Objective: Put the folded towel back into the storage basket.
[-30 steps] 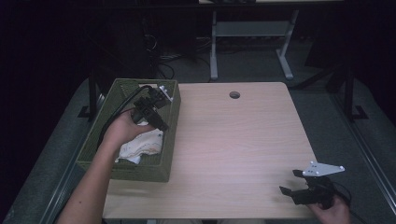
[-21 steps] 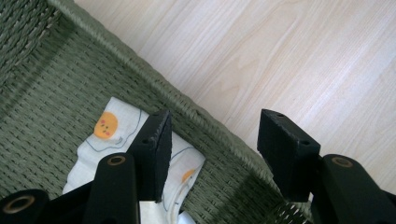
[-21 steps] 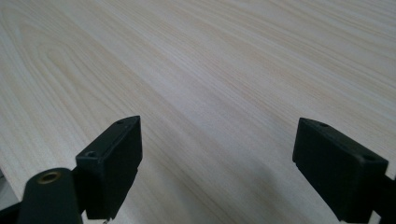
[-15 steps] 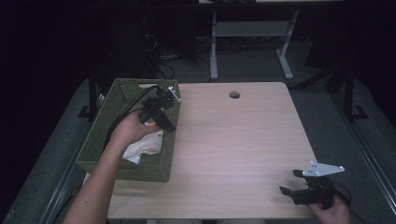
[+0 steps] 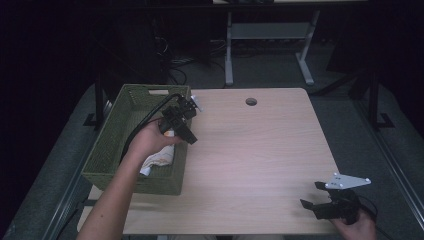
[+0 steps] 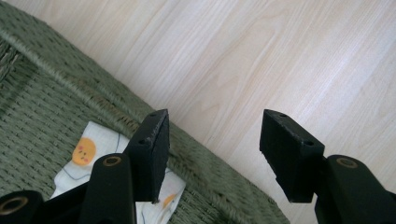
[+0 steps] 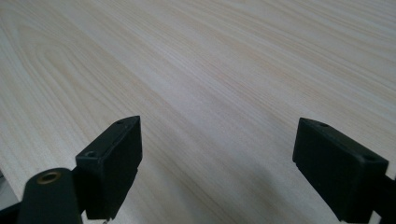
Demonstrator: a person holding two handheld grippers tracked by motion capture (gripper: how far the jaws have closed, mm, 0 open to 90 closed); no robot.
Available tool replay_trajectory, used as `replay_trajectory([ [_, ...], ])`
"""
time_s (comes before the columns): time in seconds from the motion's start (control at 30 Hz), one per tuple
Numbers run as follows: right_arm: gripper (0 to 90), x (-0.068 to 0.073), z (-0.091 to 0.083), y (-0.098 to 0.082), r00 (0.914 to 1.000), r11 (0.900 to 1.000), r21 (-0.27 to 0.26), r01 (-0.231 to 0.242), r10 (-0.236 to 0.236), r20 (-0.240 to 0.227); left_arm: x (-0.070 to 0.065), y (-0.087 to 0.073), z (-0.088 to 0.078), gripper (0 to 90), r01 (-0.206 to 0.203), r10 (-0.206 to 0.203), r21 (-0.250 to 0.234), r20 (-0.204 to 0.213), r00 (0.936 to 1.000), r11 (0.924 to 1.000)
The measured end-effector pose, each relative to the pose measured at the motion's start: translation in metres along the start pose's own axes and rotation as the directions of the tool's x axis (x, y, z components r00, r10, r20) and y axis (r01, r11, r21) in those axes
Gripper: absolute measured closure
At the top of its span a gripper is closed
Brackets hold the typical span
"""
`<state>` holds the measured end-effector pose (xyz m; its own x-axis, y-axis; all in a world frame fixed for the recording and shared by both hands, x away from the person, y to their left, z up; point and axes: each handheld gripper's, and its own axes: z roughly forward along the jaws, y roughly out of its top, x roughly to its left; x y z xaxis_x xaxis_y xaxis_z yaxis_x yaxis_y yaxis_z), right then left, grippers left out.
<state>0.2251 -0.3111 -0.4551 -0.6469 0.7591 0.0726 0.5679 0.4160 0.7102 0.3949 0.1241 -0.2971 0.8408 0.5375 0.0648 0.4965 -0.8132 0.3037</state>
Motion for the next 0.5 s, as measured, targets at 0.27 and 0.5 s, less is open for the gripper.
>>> replay_trajectory([
  [0.27,15.3,0.0,0.0,0.0,1.0,1.0,-0.002,0.004,-0.004,0.001,-0.006,0.009,0.005,42.0,-0.008,0.008,-0.008,0.007,0.9999,0.9999],
  [0.5,15.3,-0.001,-0.001,0.0,1.0,1.0,-0.006,0.005,-0.005,0.005,-0.013,0.017,0.011,41.4,-0.021,0.021,-0.004,0.013,0.9997,0.9998],
])
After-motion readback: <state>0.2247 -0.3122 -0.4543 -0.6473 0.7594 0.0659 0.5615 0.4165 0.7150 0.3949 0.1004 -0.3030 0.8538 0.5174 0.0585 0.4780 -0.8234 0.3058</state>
